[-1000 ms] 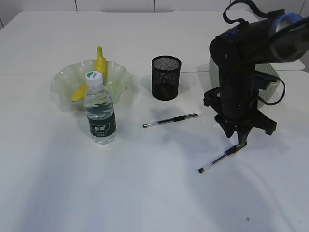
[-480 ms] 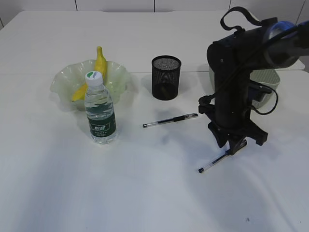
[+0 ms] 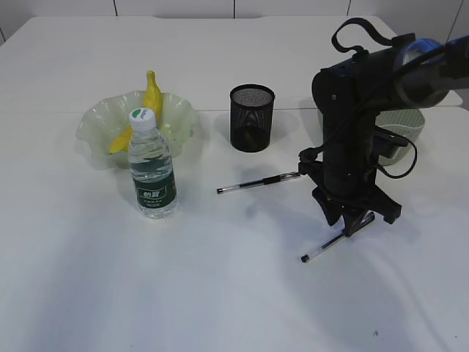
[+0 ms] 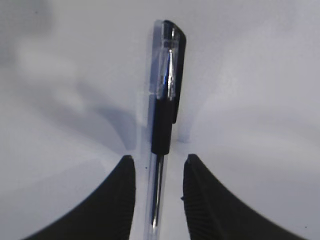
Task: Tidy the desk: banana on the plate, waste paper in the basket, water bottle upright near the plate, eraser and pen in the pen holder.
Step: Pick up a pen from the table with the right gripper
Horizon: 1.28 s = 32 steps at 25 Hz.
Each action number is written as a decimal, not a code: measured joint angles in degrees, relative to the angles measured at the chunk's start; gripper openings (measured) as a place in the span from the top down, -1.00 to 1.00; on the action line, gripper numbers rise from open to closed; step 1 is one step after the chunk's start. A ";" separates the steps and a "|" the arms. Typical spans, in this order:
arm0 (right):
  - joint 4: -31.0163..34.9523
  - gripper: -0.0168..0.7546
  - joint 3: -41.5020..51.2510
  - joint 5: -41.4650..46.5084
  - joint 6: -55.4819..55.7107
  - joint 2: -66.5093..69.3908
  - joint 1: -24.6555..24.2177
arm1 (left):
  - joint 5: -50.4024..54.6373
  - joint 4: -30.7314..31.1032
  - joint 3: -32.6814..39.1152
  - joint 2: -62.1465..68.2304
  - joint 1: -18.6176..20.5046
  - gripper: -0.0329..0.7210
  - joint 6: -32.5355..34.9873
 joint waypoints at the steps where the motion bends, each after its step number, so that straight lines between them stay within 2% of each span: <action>1: 0.00 0.32 0.00 0.00 0.00 0.00 0.00 | 0.00 0.00 0.00 0.00 0.00 -0.65 0.00; 11: -0.12 0.32 0.00 -0.03 0.00 0.00 -2.52 | 0.00 0.00 0.00 0.00 0.00 -0.65 0.00; 32: 1.89 0.34 0.00 -2.31 -0.11 0.49 -3.23 | 0.00 0.00 0.00 0.00 0.00 -0.65 0.00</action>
